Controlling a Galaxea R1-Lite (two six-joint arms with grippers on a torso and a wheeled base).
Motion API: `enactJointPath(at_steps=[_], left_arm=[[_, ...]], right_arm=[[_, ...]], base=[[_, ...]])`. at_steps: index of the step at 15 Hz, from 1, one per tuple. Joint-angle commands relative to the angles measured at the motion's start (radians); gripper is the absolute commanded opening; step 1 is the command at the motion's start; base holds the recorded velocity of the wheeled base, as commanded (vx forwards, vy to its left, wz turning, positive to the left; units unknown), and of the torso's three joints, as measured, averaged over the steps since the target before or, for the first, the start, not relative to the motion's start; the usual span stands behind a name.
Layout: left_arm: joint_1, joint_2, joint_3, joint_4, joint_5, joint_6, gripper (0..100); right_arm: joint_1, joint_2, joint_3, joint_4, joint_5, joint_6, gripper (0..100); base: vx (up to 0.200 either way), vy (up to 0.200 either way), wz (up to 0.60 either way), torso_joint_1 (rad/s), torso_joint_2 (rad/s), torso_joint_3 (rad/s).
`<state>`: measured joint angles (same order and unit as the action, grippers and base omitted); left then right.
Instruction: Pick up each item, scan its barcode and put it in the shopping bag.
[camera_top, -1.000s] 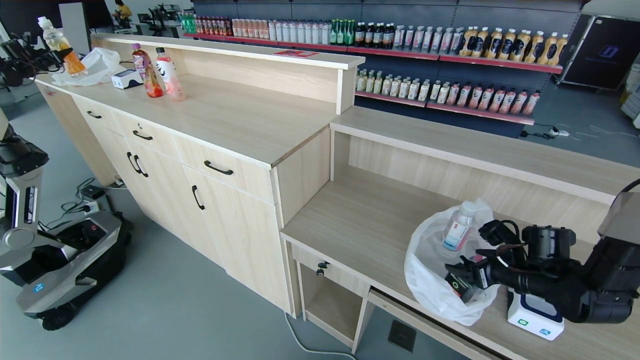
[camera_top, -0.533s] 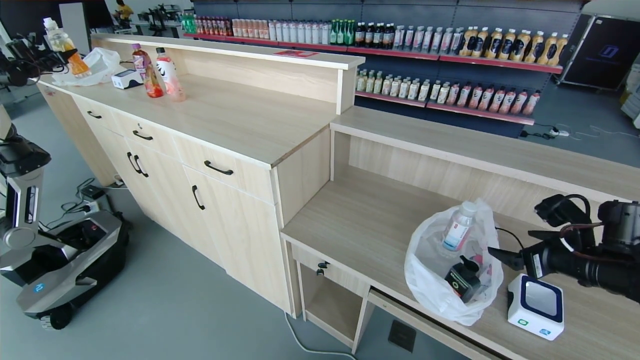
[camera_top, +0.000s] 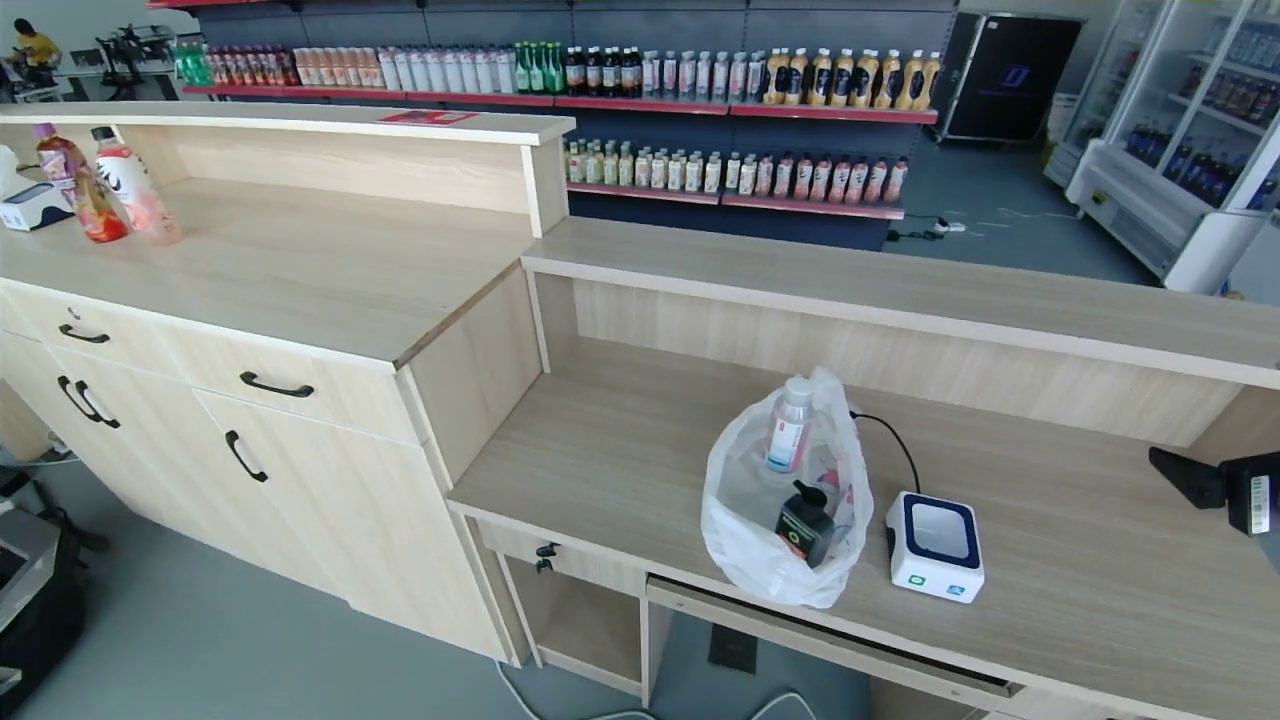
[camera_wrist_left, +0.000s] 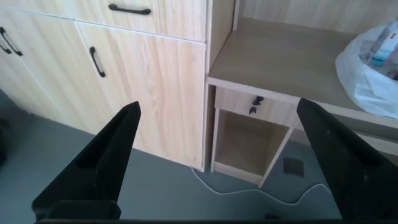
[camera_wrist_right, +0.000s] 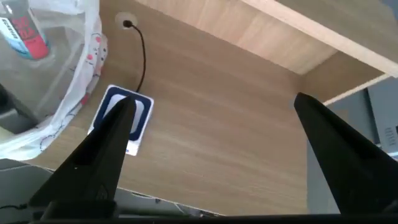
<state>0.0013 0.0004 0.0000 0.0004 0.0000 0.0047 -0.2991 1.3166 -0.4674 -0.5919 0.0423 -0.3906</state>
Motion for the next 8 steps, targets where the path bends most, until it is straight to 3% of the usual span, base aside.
enactJointPath(at_steps=[1,5,7,8], left_arm=[[0.0,0.0,0.0,0.0,0.0,0.0,100],[0.0,0.0,0.0,0.0,0.0,0.0,100],[0.0,0.0,0.0,0.0,0.0,0.0,100],[0.0,0.0,0.0,0.0,0.0,0.0,100]], right_arm=[[0.012,-0.092,0.0,0.046,-0.041,0.032,100],[0.109,-0.181,0.039,0.107,-0.185,0.134,100],[0.178,-0.252,0.073,0.142,-0.257,0.254,100],[0.178,-0.284,0.104,0.138,-0.257,0.28,100]], base=[[0.0,0.0,-0.6,0.007,0.0,-0.002],[0.0,0.0,-0.6,0.002,0.0,0.005],[0.0,0.0,-0.6,0.012,0.0,0.005],[0.0,0.0,0.0,0.0,0.0,0.0]])
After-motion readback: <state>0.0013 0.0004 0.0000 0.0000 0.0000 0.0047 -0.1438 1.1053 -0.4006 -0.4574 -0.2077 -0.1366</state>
